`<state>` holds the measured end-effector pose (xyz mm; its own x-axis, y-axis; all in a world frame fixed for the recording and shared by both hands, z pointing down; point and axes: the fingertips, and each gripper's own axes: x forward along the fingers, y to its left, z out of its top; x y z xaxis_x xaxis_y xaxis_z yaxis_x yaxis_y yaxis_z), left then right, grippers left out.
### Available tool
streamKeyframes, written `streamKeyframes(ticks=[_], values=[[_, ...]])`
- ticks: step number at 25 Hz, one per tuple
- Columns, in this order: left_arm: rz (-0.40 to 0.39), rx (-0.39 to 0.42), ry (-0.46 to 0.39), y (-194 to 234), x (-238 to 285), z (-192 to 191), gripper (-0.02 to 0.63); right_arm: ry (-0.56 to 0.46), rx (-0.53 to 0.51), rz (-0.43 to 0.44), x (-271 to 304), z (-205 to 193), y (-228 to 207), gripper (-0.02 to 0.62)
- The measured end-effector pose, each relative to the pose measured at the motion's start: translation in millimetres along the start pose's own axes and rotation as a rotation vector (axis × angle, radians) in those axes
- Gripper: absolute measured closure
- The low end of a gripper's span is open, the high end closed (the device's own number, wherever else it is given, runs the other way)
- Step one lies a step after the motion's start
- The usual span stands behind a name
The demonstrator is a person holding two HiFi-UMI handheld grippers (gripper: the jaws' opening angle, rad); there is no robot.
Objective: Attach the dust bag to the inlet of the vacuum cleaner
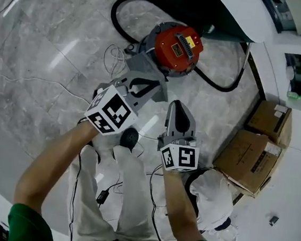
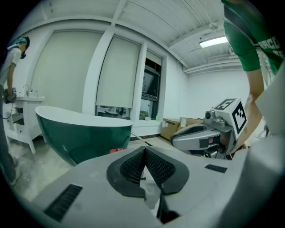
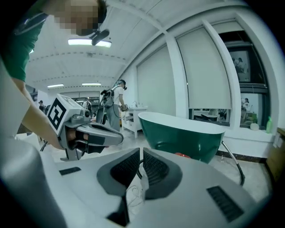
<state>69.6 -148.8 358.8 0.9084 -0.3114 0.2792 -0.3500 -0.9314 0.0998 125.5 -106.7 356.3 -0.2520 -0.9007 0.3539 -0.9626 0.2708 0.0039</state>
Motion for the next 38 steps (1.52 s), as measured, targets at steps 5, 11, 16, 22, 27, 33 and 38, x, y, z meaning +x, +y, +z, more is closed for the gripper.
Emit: streamKeyframes(ticks=[5,11,16,22,27,33,38], values=[[0.064,-0.080,0.003,-13.4,-53.0,77.0,0.601,0.000,0.035,0.029,-37.7,85.8,30.3,0.572],[0.056,-0.173,0.011,-53.2,-106.0,141.9,0.603,-0.001,0.042,0.073,-82.8,169.9,52.1,0.586],[0.049,-0.199,-0.029,-69.1,-150.2,200.5,0.603,-0.010,0.004,0.087,-112.9,233.1,57.1,0.588],[0.067,-0.231,-0.054,-104.0,-221.2,251.0,0.603,-0.009,-0.022,0.092,-181.1,288.3,91.9,0.588],[0.078,-0.255,-0.111,-122.9,-257.4,279.3,0.603,-0.041,-0.027,0.058,-219.8,312.3,111.2,0.588],[0.085,-0.193,-0.108,-127.1,-276.5,294.4,0.603,-0.077,-0.043,0.013,-244.0,338.1,122.9,0.588],[0.099,-0.205,-0.132,-127.1,-274.6,305.3,0.603,-0.082,-0.035,-0.010,-263.9,339.5,114.1,0.588]])
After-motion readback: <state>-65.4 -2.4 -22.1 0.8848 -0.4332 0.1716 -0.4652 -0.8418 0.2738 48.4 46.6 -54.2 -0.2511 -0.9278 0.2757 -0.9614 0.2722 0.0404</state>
